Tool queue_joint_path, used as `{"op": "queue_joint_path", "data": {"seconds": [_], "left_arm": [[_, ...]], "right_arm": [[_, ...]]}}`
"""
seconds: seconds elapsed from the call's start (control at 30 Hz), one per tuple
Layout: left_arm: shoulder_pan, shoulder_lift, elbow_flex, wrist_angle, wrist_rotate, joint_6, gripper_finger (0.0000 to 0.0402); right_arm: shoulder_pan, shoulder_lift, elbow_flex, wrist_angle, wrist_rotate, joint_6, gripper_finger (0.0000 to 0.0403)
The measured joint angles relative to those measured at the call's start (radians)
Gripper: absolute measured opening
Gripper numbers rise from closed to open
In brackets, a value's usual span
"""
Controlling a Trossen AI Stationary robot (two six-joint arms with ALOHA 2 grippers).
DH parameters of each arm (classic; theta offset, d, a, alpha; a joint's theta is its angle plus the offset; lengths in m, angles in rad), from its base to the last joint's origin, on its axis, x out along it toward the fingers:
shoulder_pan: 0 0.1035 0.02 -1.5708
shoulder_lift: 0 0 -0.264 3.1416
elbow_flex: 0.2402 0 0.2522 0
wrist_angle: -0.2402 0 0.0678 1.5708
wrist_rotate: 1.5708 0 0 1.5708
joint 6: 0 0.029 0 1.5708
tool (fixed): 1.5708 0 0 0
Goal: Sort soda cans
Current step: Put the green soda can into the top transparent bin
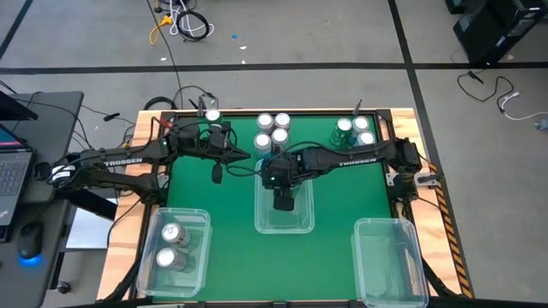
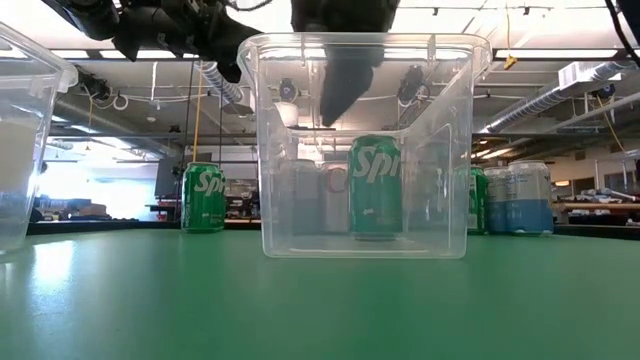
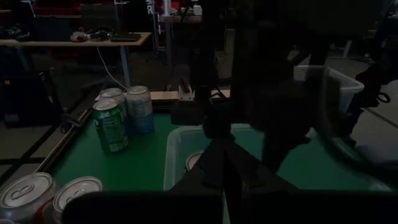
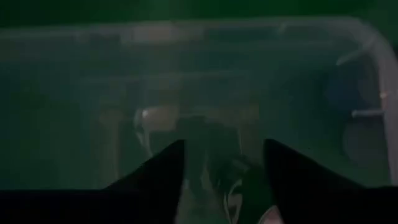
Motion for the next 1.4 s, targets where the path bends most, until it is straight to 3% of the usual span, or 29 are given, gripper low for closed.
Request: {"op": "queue_joint_path", "data": {"seconds": [0.2,0.27,0.67,0.9,1.0,1.13,1.4], "left_arm": [[0.0,0.0,0.0,-0.001,0.0,0.0,0.0],[0.0,0.0,0.0,-0.001,0.0,0.0,0.0],[0.0,0.0,0.0,-0.005,-0.005,0.001,0.0],[0.0,0.0,0.0,-0.017,-0.005,0.001,0.0],[0.0,0.0,0.0,-0.021,-0.005,0.01,0.0],[0.002,0.0,0.0,-0.028,-0.006,0.011,0.0],[0.002,0.0,0.0,-0.054,-0.006,0.007,0.0]], "right_arm": [[-0.022,0.0,-0.091,0.03,0.033,-0.019,0.003],[-0.024,0.0,-0.104,0.029,0.092,-0.019,0.0008],[-0.024,-0.003,-0.096,-0.006,0.086,-0.004,0.0029],[-0.005,-0.013,0.044,-0.126,0.092,-0.059,0.0058],[-0.012,-0.044,0.098,-0.206,0.143,-0.099,0.0078],[-0.089,-0.114,0.107,-0.315,0.218,-0.12,0.0102],[-0.361,-0.21,0.095,-0.451,0.216,-0.153,0.0139]]}}
